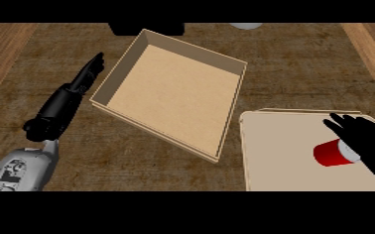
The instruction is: Pick the can from the tray and place it in the cardboard box
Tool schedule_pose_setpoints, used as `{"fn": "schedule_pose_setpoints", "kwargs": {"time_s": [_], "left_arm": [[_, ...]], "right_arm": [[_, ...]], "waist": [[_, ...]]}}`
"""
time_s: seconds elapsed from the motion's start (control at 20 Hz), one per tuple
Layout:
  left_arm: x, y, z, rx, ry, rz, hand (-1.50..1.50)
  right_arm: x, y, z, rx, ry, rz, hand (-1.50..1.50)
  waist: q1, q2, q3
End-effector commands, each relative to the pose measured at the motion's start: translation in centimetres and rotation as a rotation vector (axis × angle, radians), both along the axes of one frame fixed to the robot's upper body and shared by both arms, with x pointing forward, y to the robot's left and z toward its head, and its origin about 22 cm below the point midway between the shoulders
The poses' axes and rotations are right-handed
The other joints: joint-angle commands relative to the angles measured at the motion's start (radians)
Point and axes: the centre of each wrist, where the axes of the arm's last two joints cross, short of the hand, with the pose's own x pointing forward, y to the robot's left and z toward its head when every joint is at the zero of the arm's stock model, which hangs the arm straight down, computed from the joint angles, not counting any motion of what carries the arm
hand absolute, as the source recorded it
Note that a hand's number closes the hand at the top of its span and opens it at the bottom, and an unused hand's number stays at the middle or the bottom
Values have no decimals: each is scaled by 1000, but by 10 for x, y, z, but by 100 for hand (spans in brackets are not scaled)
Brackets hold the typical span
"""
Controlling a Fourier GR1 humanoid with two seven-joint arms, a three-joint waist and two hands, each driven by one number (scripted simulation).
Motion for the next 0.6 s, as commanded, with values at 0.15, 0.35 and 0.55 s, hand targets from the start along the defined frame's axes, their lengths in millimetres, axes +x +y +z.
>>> {"fn": "schedule_pose_setpoints", "kwargs": {"time_s": [0.15,0.35,0.55], "left_arm": [[-9,-4,-8,0,-14,-3,0],[-4,6,5,3,-1,-8,0],[-3,9,-17,-3,-4,3,0]], "right_arm": [[18,17,-23,-31,-4,-5,-150],[15,-9,-42,20,31,7,-150],[13,-3,-47,36,21,12,-150]], "waist": [[4,0,0],[2,0,0],[0,0,0]]}}
